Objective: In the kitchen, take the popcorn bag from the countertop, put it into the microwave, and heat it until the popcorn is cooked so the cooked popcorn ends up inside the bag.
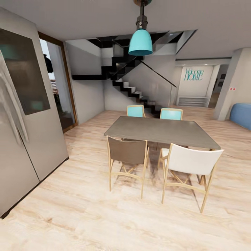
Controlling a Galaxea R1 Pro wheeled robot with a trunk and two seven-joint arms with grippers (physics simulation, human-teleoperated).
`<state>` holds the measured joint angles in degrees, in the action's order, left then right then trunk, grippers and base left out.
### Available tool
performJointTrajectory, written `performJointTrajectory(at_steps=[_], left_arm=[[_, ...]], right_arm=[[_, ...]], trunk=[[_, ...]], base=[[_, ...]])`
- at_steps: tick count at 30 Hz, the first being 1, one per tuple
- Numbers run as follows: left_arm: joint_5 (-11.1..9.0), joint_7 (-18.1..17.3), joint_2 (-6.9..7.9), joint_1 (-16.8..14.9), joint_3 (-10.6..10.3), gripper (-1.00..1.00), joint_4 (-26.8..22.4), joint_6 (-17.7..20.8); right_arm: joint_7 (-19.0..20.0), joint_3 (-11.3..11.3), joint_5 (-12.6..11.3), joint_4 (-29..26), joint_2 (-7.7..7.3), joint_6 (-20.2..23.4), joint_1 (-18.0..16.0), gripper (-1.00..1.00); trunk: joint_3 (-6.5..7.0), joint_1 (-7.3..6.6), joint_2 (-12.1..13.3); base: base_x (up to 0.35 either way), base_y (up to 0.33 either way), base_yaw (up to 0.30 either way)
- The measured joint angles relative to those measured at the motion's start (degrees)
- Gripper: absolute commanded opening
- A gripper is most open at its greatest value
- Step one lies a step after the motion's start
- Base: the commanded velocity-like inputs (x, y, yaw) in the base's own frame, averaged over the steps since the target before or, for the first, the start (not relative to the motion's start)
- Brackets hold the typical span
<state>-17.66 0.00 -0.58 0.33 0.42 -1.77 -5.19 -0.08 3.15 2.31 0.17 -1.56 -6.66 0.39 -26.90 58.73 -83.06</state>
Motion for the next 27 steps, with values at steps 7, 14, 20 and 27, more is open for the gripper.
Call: performJointTrajectory(at_steps=[7, 14, 20, 27], left_arm=[[0.06, -0.02, -0.02, 0.00, 0.00, 1.00, 0.00, 0.03], [-0.01, 0.01, 0.07, 0.00, 0.08, 1.00, 0.00, 0.00], [-2.26, 0.04, 0.40, 0.00, 1.62, 1.00, 0.01, 0.03], [-5.69, 0.00, 0.75, 0.00, 2.15, 1.00, 0.01, -0.03]], right_arm=[[0.00, -0.02, 0.00, -0.01, 0.00, 0.08, 0.02, 1.00], [0.04, -0.01, 0.06, -0.02, -0.56, 0.08, 0.01, 1.00], [0.00, 0.00, 0.08, -0.03, -0.61, 0.08, 0.01, 1.00], [0.00, 0.00, 0.08, -0.09, -0.62, 0.05, 0.02, 1.00]], trunk=[[0.00, 0.00, 0.00], [0.00, 0.00, 0.00], [0.00, 0.00, 0.00], [0.00, 0.00, 0.00]], base=[[0.000, 0.000, 0.299], [0.000, 0.000, 0.300], [0.000, 0.000, 0.300], [0.000, 0.000, 0.300]])
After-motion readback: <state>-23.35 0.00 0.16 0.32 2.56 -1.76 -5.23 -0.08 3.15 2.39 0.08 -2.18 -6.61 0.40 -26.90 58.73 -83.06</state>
